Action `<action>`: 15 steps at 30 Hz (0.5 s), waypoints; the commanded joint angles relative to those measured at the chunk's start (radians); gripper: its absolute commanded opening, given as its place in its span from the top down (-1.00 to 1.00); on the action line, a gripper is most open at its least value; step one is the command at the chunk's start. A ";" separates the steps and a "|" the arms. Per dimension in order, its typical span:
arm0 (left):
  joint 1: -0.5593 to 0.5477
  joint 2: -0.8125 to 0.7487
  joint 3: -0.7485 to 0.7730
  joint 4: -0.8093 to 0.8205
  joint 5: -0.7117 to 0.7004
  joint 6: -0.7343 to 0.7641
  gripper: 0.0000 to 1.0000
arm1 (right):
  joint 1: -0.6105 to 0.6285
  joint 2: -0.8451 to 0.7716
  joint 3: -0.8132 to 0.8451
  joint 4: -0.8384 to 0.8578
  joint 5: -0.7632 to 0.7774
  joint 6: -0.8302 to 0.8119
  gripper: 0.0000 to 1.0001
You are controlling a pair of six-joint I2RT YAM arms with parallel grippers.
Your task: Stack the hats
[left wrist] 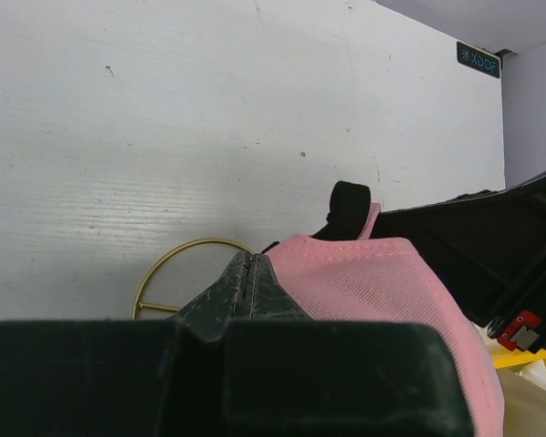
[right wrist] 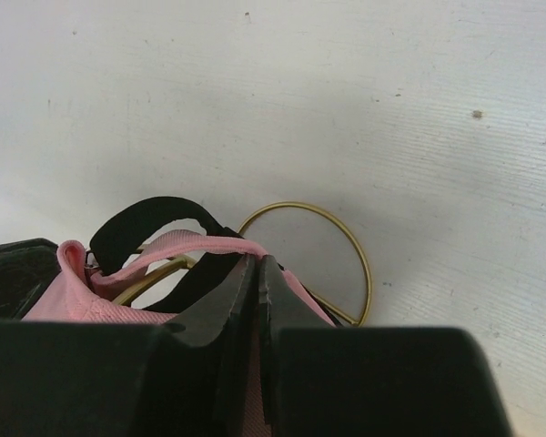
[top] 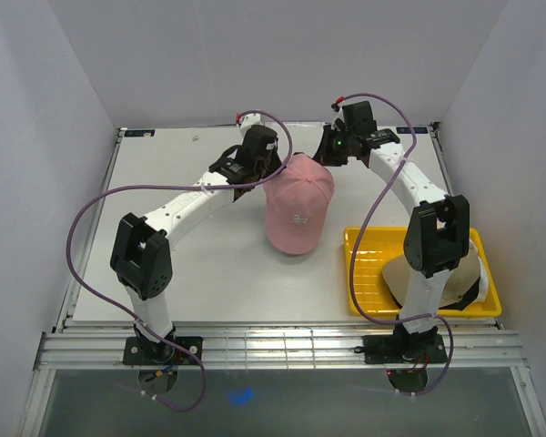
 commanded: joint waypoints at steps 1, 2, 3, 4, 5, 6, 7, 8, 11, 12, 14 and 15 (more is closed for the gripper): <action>0.018 0.011 -0.039 -0.083 0.009 -0.003 1.00 | 0.010 -0.009 -0.005 -0.027 -0.015 0.007 0.85; 0.020 0.013 -0.041 -0.083 0.012 -0.003 1.00 | 0.010 -0.037 -0.052 -0.012 -0.007 0.011 0.84; 0.021 0.010 -0.042 -0.078 0.014 0.000 1.00 | 0.010 -0.048 -0.077 0.026 -0.007 0.013 0.84; 0.021 0.008 -0.042 -0.077 0.012 0.002 1.00 | 0.010 -0.057 -0.091 0.033 -0.005 0.013 0.84; 0.023 0.010 -0.042 -0.077 0.011 0.005 1.00 | 0.010 -0.070 -0.101 0.034 -0.001 0.013 0.85; 0.024 0.011 -0.044 -0.080 0.010 0.009 1.00 | 0.010 -0.075 -0.103 0.036 -0.001 0.014 0.84; 0.026 0.013 -0.044 -0.081 0.010 0.009 1.00 | 0.010 -0.081 -0.105 0.030 -0.004 0.019 0.84; 0.029 0.014 -0.042 -0.084 0.014 0.011 1.00 | 0.012 -0.095 -0.105 0.024 -0.011 0.022 0.84; 0.041 0.011 -0.051 -0.081 0.023 0.009 1.00 | 0.010 -0.146 -0.157 0.040 -0.004 0.037 0.84; 0.044 0.010 -0.054 -0.077 0.026 0.009 1.00 | 0.010 -0.156 -0.199 0.054 -0.004 0.041 0.84; 0.046 0.011 -0.057 -0.071 0.033 0.012 1.00 | 0.010 -0.173 -0.221 0.062 0.013 0.039 0.83; 0.047 0.016 -0.054 -0.071 0.038 0.016 1.00 | 0.010 -0.173 -0.226 0.060 0.016 0.037 0.80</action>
